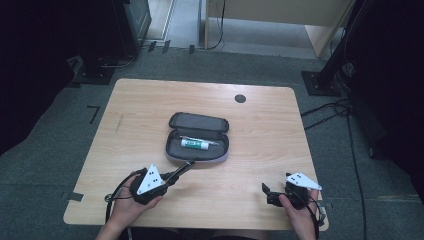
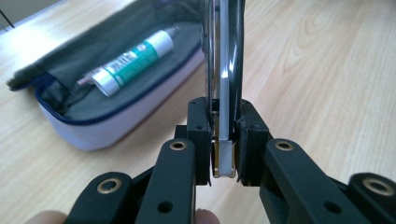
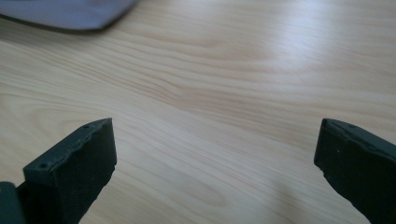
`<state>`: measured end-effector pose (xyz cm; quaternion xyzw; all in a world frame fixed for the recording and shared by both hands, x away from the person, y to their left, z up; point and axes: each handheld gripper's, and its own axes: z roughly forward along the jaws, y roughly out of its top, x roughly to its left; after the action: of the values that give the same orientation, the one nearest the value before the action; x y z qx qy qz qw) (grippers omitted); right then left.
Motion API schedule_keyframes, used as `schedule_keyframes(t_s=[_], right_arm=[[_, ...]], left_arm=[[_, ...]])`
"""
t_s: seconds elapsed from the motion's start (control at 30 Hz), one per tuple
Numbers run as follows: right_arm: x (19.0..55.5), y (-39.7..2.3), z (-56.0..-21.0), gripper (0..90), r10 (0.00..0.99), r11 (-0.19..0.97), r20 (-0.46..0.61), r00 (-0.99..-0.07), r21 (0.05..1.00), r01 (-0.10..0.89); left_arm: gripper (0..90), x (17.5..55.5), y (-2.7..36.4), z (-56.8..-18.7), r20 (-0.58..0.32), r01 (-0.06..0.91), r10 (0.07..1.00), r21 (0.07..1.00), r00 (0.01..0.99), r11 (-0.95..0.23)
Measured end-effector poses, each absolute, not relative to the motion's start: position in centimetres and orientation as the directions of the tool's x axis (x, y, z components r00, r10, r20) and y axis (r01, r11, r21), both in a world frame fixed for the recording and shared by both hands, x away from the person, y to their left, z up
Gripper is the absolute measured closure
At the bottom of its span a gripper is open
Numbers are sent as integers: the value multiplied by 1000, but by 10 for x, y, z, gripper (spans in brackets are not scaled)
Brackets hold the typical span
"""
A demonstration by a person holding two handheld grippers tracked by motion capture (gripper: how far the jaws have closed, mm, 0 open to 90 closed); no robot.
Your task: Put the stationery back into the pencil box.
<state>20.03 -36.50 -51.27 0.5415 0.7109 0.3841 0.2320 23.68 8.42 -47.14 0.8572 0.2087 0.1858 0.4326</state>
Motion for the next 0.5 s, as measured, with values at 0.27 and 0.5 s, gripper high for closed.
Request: schedule_keyframes(t_s=[0.27,0.5], right_arm=[[202,-384,-524,0,978,93,50,-200,759,644],[202,-391,-525,0,985,91,31,-170,743,663]], left_arm=[[797,261,83,-458,121,204,524,829,843,-520],[797,283,80,-449,111,214,514,819,850,-532]])
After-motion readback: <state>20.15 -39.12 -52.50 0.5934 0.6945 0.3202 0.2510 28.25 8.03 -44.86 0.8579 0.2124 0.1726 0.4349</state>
